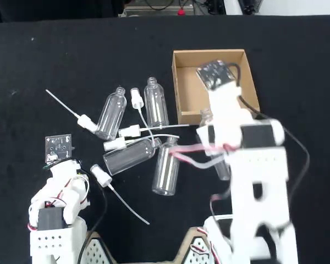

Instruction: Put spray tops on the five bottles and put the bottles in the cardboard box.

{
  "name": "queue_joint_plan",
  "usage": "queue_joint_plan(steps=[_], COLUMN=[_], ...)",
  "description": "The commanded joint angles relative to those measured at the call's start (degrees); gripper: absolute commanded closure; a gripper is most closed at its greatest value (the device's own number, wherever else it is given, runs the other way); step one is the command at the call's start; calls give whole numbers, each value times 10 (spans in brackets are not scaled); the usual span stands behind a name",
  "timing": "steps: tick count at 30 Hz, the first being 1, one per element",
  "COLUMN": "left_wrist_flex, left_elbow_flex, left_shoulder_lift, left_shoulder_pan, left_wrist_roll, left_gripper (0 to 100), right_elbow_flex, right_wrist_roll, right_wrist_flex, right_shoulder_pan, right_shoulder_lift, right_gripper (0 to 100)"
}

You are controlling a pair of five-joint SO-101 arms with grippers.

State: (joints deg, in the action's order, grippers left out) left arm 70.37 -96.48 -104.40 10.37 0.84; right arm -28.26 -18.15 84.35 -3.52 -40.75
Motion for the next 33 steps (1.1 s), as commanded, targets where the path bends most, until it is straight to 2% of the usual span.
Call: queue_joint_plan(steps=[1, 10, 13, 15, 18, 21, 24, 28, 33], left_wrist_flex=[4, -3, -4, -33, -102, -154, -149, -118, -42], left_elbow_flex=[-9, -9, -5, 22, 70, 102, 133, 182, 247], left_shoulder_lift=[1, 0, -1, -2, -2, -1, 1, 3, 33], left_shoulder_pan=[-7, -7, 33, 95, 199, 234, 235, 232, 231], left_wrist_roll=[1, 3, 14, 62, 178, 227, 226, 225, 226], left_gripper=[970, 970, 967, 967, 967, 966, 928, 773, 763], right_elbow_flex=[-10, -84, -102, -108, -114, -113, -113, -121, -147], right_wrist_roll=[5, 50, 50, 50, 52, 86, 102, 104, 108], right_wrist_flex=[3, -55, -68, -67, -67, -67, -67, -67, -84], right_shoulder_pan=[-27, -132, -149, -149, -149, -149, -149, -149, -149], right_shoulder_lift=[-101, -130, -130, -130, -131, -131, -131, -131, -131], right_gripper=[938, 938, 938, 938, 938, 938, 938, 938, 938])
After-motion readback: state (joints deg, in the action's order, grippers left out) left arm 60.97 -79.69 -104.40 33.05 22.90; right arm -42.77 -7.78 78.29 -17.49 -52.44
